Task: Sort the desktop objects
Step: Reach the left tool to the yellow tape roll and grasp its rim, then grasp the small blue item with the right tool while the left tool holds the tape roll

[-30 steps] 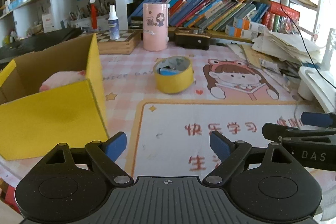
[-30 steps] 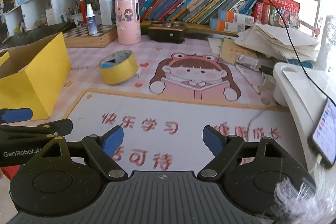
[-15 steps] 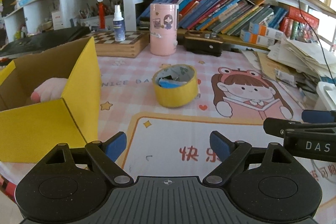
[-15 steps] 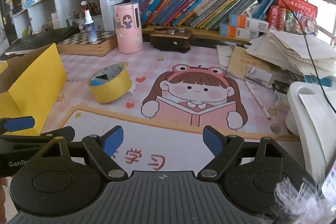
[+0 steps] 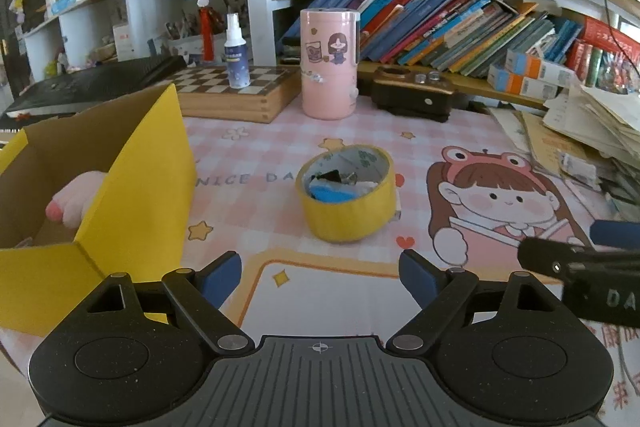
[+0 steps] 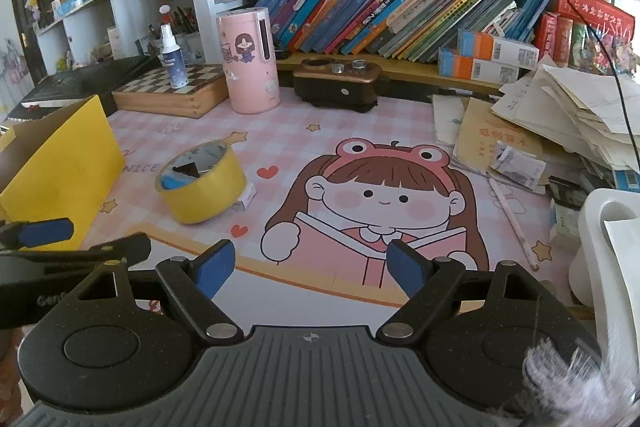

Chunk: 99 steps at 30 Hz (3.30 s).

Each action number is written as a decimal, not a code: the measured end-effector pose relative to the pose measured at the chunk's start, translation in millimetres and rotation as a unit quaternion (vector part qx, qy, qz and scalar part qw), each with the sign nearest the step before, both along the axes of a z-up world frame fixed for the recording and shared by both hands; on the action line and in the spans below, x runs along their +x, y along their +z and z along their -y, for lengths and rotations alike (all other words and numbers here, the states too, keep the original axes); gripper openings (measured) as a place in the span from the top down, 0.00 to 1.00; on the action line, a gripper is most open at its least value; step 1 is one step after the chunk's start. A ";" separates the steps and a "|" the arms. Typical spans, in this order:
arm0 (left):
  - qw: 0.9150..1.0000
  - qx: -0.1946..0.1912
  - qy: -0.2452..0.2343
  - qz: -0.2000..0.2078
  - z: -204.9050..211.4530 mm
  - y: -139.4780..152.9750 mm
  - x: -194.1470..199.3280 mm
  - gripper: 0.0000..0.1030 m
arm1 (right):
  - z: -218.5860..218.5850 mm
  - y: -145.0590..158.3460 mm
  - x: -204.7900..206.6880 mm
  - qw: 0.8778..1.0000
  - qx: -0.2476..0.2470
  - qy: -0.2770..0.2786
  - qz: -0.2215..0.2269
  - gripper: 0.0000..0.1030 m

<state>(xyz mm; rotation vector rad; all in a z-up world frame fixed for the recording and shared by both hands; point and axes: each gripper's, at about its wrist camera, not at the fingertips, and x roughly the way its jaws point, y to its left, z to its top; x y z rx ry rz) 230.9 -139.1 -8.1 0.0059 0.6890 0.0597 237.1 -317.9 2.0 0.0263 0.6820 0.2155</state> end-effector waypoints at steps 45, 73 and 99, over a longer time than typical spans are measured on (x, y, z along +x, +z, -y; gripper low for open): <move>0.994 -0.070 -0.062 -0.049 14.8 -36.3 93.7 0.16 | 25.5 -8.5 24.2 0.998 -0.004 -0.061 -0.008 0.21; 0.994 -0.097 0.035 0.032 -52.1 21.8 -25.7 0.15 | -42.7 -28.0 29.8 0.992 -0.015 0.121 -0.035 0.23; 0.994 -0.101 0.028 0.036 -50.3 22.5 -49.1 0.15 | -60.6 -28.6 29.4 0.985 -0.016 0.164 -0.044 0.72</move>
